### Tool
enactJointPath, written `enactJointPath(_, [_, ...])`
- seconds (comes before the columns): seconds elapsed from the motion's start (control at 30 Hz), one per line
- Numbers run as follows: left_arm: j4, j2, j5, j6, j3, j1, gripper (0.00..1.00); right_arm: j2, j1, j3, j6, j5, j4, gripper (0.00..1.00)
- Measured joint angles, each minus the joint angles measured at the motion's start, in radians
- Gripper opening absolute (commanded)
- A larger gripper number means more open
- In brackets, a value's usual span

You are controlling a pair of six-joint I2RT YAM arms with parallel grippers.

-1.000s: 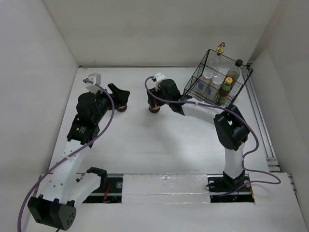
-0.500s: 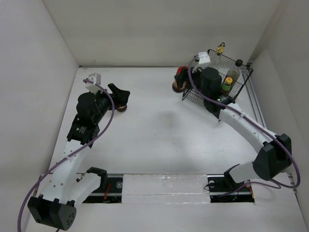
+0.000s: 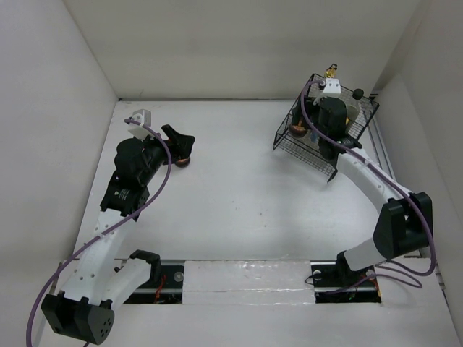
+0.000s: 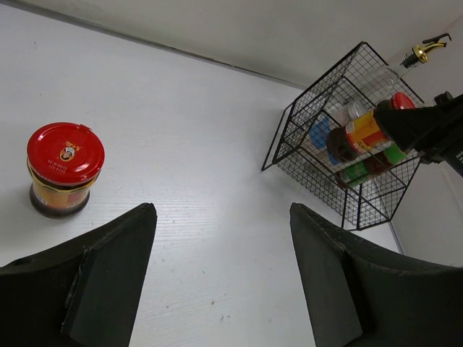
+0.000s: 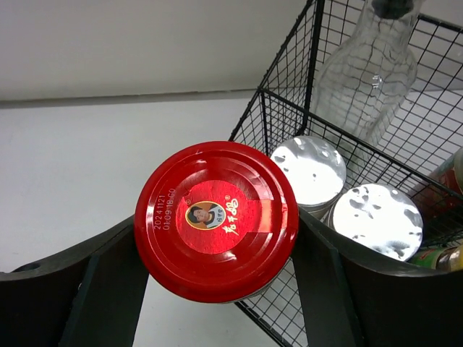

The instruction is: Organize the condiment bottles

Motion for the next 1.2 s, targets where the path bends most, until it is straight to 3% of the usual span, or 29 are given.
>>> enactJointPath(0.6, [0.002,0.001,0.000,0.000,0.000,0.000,0.70,0.158,-0.005,-0.092,0.022,-0.005,0.106,0.47])
enactJointPath(0.73, [0.002,0.001,0.000,0.000,0.000,0.000,0.70,0.176,0.008,-0.099,0.027,0.003,0.122,0.63])
enactJointPath(0.77, [0.002,0.001,0.000,0.000,0.000,0.000,0.70,0.176,0.008,-0.099,0.027,0.007,0.122,0.75])
enactJointPath(0.8, [0.002,0.001,0.000,0.000,0.000,0.000,0.70,0.177,0.008,-0.099,0.029,0.011,0.122,0.80])
enactJointPath(0.97, [0.002,0.001,0.000,0.000,0.000,0.000,0.70,0.170,0.020,-0.089,0.039,0.038,0.143,1.00])
enactJointPath(1.2, [0.002,0.001,-0.006,0.000,0.000,0.000,0.70,0.098,0.071,-0.051,0.018,0.079,0.141,1.00])
